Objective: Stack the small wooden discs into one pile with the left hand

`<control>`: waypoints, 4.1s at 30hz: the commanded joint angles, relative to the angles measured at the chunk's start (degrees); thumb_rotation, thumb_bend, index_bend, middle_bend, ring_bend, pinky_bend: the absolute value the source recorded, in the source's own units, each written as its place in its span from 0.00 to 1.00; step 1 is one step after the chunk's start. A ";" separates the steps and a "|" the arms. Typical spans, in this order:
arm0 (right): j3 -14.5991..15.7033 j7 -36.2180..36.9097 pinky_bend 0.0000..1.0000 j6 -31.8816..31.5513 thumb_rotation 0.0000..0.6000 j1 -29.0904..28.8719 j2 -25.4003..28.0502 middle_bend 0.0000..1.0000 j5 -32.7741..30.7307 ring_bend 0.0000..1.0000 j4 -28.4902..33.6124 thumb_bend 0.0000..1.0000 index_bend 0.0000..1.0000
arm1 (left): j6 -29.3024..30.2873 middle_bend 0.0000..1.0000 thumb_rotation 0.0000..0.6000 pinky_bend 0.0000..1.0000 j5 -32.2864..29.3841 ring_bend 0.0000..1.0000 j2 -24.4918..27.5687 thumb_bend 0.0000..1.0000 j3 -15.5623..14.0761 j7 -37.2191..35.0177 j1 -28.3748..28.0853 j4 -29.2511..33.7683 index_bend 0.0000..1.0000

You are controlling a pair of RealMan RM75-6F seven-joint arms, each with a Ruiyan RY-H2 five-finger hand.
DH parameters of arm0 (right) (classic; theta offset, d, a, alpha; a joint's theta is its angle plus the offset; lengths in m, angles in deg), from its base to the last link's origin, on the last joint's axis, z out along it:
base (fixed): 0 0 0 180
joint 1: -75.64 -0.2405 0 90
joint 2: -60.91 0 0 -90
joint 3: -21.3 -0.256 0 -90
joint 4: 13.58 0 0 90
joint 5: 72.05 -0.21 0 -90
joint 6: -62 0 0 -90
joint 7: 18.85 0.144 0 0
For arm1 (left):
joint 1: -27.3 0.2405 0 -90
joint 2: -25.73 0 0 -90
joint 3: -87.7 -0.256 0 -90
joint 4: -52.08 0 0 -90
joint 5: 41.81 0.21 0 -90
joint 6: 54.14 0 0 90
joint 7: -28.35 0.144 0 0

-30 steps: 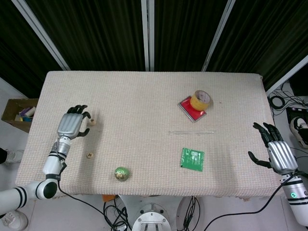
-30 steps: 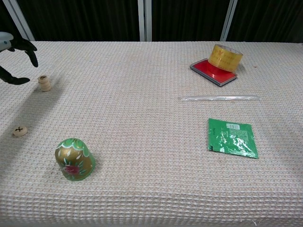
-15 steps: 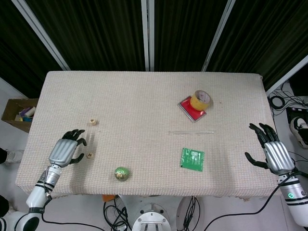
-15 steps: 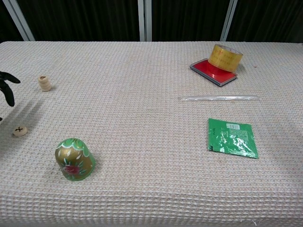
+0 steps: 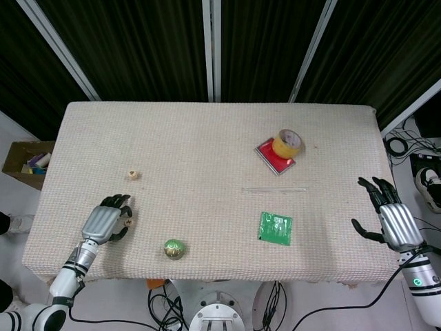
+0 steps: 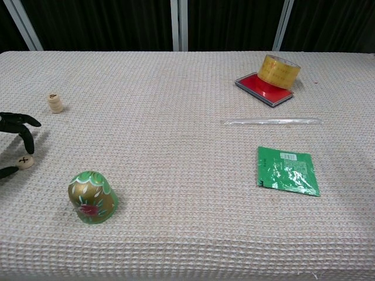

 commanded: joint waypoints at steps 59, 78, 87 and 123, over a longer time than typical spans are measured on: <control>-0.19 -0.96 0.00 1.31 1.00 -0.41 0.02 0.17 -1.15 0.00 0.38 0.26 0.00 | -16.16 0.11 1.00 0.14 -25.04 0.08 -2.10 0.38 15.57 4.67 -16.49 -10.73 0.47; -0.20 0.02 0.00 1.10 1.00 -0.07 -0.13 0.17 -1.43 0.00 -0.41 0.26 0.00 | -15.68 0.11 1.00 0.14 -27.58 0.08 -2.50 0.38 14.33 6.09 -18.04 -11.53 0.44; -0.19 0.03 0.00 0.96 1.00 0.06 -0.01 0.17 -1.38 0.00 -0.32 0.26 0.00 | -15.35 0.11 1.00 0.14 -28.21 0.08 -2.27 0.38 13.87 6.06 -18.09 -11.67 0.44; -0.11 -0.81 0.00 0.56 1.00 1.06 1.20 0.14 -2.08 0.00 -2.07 0.25 0.02 | 26.59 0.10 1.00 0.14 -0.14 0.08 11.45 0.25 2.63 -12.79 12.68 -0.96 0.28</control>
